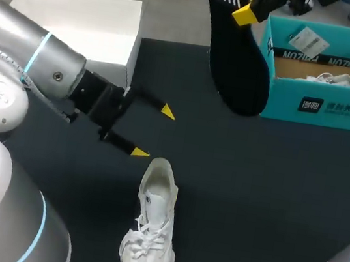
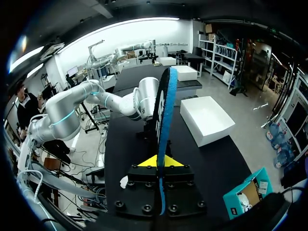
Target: Take the shoe out of the shoebox, open the shoe tongue, remove and reinsert the insole, then place the shoe into the shoebox
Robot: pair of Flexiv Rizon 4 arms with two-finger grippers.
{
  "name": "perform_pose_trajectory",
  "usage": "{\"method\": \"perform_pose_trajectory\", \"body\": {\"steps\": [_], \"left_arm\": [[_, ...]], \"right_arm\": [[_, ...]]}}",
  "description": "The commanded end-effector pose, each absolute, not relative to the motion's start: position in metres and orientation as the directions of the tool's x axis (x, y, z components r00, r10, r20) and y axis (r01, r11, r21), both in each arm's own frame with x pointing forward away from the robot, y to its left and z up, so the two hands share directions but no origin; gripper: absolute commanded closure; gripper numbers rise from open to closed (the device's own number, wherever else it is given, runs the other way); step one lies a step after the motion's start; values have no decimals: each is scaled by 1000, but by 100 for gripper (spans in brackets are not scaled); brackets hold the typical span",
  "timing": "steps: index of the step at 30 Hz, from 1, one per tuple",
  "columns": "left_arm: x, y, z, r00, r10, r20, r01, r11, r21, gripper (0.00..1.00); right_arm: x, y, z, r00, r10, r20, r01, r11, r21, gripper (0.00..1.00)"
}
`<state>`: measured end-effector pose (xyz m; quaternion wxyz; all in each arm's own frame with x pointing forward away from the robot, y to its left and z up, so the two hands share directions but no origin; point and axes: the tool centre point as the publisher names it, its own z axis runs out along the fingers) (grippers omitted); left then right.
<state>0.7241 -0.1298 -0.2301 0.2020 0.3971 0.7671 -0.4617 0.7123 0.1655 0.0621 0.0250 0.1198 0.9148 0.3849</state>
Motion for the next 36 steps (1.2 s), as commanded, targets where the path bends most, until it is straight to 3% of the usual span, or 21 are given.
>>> {"method": "perform_pose_trajectory", "body": {"steps": [1,6,14,26,36], "left_arm": [[718,-128,-234,-560,-20,-828,797,261,-545,0],[719,-132,-225,-500,-26,-866,835,250,-490,0],[738,-124,-208,-399,14,-917,915,62,-398,0],[747,-129,-179,-252,97,-963,967,-5,-254,0],[760,-143,-159,-221,33,-975,973,-61,-223,0]], "right_arm": [[714,167,62,-970,238,48,202,677,708,100],[714,167,62,-970,238,48,202,677,708,100],[714,167,62,-970,238,48,202,677,708,100],[714,167,62,-970,238,48,202,677,708,100],[714,167,62,-970,238,48,202,677,708,100]]}}
